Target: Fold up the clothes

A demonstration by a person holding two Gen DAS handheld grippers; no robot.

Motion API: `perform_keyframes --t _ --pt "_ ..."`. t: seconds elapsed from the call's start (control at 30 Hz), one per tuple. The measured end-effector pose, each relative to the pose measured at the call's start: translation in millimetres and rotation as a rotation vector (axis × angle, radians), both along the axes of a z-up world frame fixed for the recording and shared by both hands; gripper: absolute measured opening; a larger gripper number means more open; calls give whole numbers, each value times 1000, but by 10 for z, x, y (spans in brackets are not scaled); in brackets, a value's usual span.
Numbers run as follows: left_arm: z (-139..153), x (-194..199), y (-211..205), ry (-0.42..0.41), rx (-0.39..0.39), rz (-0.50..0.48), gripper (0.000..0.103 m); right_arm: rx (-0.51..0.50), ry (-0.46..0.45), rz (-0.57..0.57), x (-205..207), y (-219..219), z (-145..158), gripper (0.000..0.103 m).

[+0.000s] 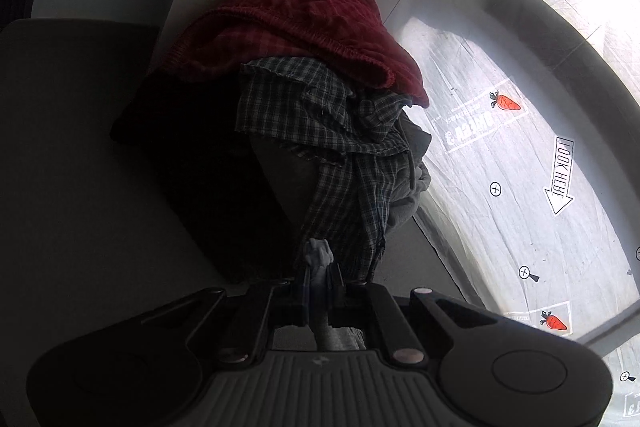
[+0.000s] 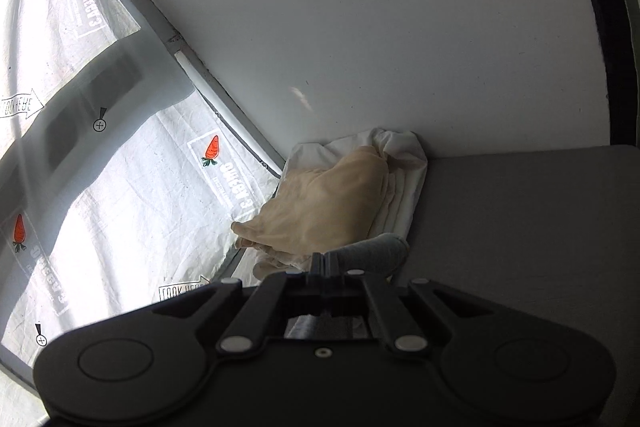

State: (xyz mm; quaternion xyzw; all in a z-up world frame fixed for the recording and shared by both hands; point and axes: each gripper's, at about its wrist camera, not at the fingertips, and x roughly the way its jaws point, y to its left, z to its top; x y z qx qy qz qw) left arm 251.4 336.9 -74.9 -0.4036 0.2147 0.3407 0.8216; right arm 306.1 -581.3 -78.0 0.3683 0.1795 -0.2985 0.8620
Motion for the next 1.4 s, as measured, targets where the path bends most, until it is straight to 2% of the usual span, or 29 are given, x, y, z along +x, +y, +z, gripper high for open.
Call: perform_keyframes --t 0.13,0.27,0.37,0.4,0.5,0.57,0.7,0.77,0.83,0.93,1.07,1.13,1.2,1.3,1.4 --pt "-396 -128 -6 138 -30 -10 8 7 195 2 -179 -31 -506 0" --pt "-708 -215 -36 237 -46 -13 8 54 307 -16 -352 -70 -911 0" --pt "-839 -259 -65 270 -55 -16 10 52 354 11 -379 -67 -1061 1" --pt "-854 -257 -84 285 -48 -20 13 46 369 23 -370 -58 -1081 1" --pt "-822 -229 -176 323 6 -48 18 20 408 69 -309 -23 -1096 5" --pt "-775 -197 -238 359 51 -69 25 -8 434 96 -257 8 -1073 11" --pt "-632 -179 -348 401 137 -54 62 -89 469 120 -177 77 -983 36" --pt "-547 -200 -405 394 170 -41 67 -156 489 119 -138 114 -921 38" --pt "-478 -222 -467 394 195 -35 70 -213 494 133 -95 128 -870 43" --pt "-364 -249 -629 372 213 -22 73 -248 472 195 -4 117 -833 44" --pt "-280 -248 -968 369 229 -42 81 -244 435 288 178 109 -851 45" --pt "-301 -207 -1201 385 263 -70 86 -242 416 331 294 130 -882 46" --pt "-354 -144 -1438 411 288 -116 87 -242 398 373 417 157 -918 52" --pt "-511 -38 -1737 451 295 -197 87 -223 375 435 615 183 -987 54" --pt "-686 46 -1986 488 294 -238 88 -221 365 492 858 204 -1063 58"
